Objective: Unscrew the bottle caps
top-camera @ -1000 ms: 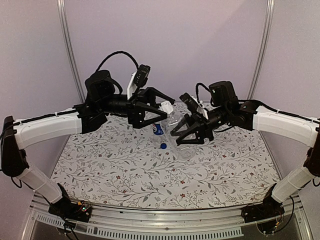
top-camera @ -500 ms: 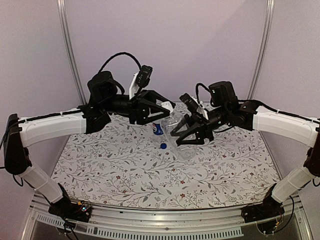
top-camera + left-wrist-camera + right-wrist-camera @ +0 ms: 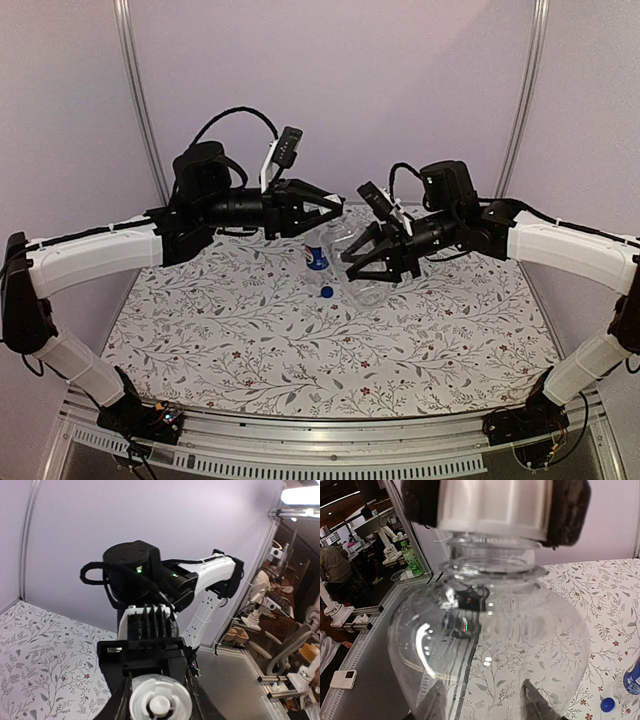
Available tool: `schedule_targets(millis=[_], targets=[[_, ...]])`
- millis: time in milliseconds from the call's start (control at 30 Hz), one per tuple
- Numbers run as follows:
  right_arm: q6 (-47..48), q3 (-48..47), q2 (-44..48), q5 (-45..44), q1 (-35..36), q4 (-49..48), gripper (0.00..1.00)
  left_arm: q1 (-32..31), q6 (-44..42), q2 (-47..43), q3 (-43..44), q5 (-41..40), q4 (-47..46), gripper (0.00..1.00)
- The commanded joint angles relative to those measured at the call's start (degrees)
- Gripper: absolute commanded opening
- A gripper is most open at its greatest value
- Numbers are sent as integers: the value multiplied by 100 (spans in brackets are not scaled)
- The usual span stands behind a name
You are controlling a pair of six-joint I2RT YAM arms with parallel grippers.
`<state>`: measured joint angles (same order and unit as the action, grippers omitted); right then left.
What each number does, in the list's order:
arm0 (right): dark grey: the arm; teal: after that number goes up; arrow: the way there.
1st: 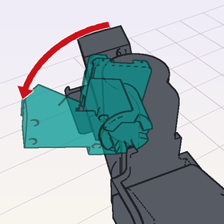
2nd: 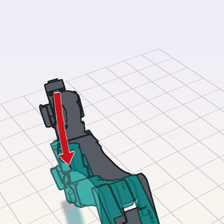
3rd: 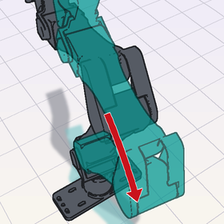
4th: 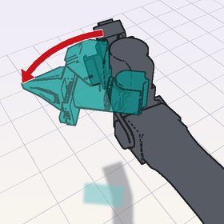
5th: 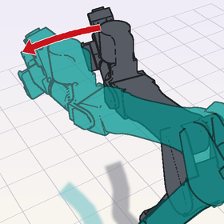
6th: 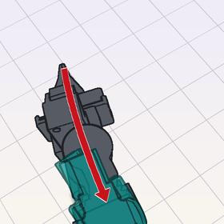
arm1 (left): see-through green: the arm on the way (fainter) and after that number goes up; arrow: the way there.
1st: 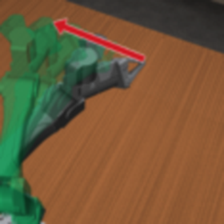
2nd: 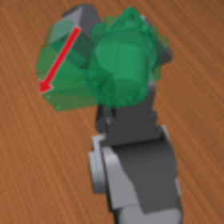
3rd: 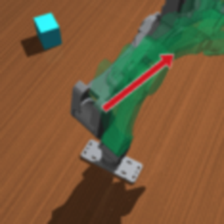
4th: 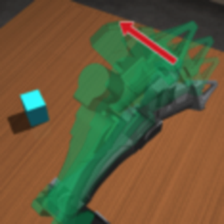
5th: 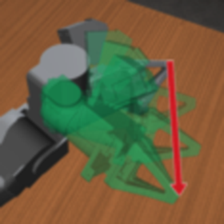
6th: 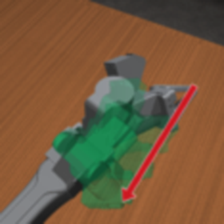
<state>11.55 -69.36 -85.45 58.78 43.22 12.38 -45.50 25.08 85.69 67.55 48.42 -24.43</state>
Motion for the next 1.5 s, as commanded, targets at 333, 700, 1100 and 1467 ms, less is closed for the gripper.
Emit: schedule_targets(millis=[333, 700, 1100, 1467], targets=[[-145, -60, 6, -1480, 11, 106, 46, -995, 735, -607, 601, -5036, 2526, 26], [-71, -34, 36, -1251, 10, 116, 46, -896, 234, -712, 518, -4395, 2253, 65], [38, -11, 64, -759, 16, 109, 46, -334, -10, -1003, 219, -2832, 1801, 89], [198, -34, 28, 574, 20, 120, 47, -80, -692, -1071, -95, -772, 833, 99]])
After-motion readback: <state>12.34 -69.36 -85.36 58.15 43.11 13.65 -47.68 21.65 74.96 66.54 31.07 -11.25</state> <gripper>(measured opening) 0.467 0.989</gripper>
